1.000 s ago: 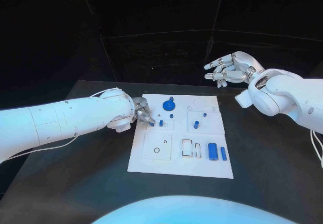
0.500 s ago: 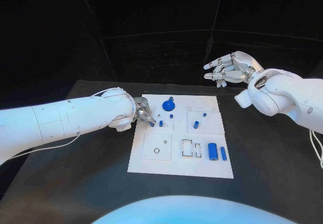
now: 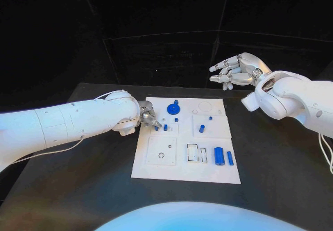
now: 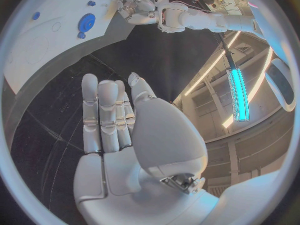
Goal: Assemble the parts on the task board
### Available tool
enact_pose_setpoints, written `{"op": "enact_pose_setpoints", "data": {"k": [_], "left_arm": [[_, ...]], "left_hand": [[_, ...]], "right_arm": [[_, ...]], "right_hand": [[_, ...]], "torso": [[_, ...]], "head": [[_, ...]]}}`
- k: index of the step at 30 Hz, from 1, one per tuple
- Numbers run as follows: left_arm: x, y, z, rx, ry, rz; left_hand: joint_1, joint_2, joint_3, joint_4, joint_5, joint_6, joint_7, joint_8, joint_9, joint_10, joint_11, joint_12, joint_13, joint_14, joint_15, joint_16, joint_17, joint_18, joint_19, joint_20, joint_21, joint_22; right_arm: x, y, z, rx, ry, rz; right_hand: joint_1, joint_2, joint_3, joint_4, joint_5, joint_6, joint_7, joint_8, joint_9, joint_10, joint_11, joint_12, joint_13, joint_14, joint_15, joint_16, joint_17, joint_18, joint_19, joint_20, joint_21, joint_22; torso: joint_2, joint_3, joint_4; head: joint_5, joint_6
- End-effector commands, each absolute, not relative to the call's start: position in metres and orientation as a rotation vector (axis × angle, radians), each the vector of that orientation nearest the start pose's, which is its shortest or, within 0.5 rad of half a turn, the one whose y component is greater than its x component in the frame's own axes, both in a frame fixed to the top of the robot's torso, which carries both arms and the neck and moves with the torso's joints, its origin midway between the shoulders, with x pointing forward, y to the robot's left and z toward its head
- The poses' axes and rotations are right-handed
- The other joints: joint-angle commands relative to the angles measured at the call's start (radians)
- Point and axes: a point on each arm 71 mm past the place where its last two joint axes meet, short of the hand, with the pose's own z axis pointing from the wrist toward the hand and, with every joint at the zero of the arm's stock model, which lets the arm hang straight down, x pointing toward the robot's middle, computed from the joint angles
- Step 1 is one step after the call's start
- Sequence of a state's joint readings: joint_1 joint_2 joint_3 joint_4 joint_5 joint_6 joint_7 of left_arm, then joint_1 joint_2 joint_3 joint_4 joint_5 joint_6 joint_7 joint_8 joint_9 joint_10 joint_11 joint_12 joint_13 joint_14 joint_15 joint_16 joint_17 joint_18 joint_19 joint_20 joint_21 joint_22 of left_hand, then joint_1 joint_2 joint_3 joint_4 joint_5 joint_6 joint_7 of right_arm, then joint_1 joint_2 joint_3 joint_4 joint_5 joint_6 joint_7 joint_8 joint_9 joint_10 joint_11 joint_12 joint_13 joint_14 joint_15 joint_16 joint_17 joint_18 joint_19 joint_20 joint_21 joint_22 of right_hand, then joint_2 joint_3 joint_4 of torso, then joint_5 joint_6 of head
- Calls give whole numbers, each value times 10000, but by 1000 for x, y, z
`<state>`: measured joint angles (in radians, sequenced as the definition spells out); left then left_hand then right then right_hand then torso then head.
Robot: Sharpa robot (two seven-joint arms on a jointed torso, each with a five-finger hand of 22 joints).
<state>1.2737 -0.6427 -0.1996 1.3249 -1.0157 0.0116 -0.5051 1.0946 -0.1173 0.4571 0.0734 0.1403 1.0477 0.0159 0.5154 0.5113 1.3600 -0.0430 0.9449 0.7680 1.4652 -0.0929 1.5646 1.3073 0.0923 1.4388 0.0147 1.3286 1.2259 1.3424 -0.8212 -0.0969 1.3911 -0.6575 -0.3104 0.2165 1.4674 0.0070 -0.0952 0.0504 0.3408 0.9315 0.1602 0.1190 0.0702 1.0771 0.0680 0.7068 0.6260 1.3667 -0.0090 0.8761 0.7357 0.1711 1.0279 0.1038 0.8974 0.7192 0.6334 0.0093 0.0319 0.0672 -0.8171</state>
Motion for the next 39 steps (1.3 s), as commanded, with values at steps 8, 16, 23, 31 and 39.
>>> {"op": "enact_pose_setpoints", "data": {"k": [8,16,23,31,39], "left_arm": [[505,183,-251,-2264,22924,-3387],[505,187,-249,-2503,22617,-3464],[504,192,-245,-2991,22084,-3982],[511,193,-232,-4755,20459,-6824],[515,182,-221,-4016,19228,-8445]], "left_hand": [[-587,-64,-1230,686,-74,87,76,-50,-10,-93,-19,36,7,1049,-50,49,2606,-189,39,2,48,15],[-687,-138,-2272,1163,-179,95,78,-53,-8,-115,-18,52,24,1050,-52,52,2610,-189,52,-12,51,46],[-578,30,-2928,1615,-233,67,76,-58,-9,-152,-21,27,-8,1037,-59,24,2548,-177,39,-21,7,6],[4,8,-4056,2154,-301,-1646,885,-1072,-608,-2358,710,-2357,-2166,524,488,-958,646,307,-1241,381,-2234,-2737],[2244,395,-4155,1275,-319,-2185,1361,-1560,-1322,-3910,1204,-3412,-3066,-1068,927,-3160,-2817,880,-2979,844,-5124,-5781]], "right_arm": [[526,-228,-133,4106,15548,11360],[526,-228,-133,4107,15535,11353],[526,-229,-133,4107,15514,11343],[527,-230,-133,4126,15494,11303],[527,-231,-133,4133,15509,11294]], "right_hand": [[-83,13,6,57,43,-69,-19,63,-14,-75,-1,42,-34,58,22,-98,3,67,79,0,-73,-39],[-98,9,-2,68,36,-74,-17,62,-15,-78,2,45,-38,54,24,-111,-5,67,76,1,-82,-46],[-114,8,-8,80,32,-79,-15,60,-16,-80,4,48,-42,53,26,-113,-1,69,69,2,-94,-57],[-114,8,-8,80,32,-79,-15,60,-16,-80,4,48,-42,53,26,-113,-1,69,69,2,-94,-57],[-126,10,-12,89,31,-83,-14,60,-16,-81,5,52,-45,53,28,-115,2,68,70,3,-97,-56]], "torso": [[-5,-7,3],[-2,-12,10],[-11,-15,7],[-11,3,19],[-4,12,13]], "head": [[-2,23],[-26,53],[-56,84],[-86,155],[-118,223]]}}
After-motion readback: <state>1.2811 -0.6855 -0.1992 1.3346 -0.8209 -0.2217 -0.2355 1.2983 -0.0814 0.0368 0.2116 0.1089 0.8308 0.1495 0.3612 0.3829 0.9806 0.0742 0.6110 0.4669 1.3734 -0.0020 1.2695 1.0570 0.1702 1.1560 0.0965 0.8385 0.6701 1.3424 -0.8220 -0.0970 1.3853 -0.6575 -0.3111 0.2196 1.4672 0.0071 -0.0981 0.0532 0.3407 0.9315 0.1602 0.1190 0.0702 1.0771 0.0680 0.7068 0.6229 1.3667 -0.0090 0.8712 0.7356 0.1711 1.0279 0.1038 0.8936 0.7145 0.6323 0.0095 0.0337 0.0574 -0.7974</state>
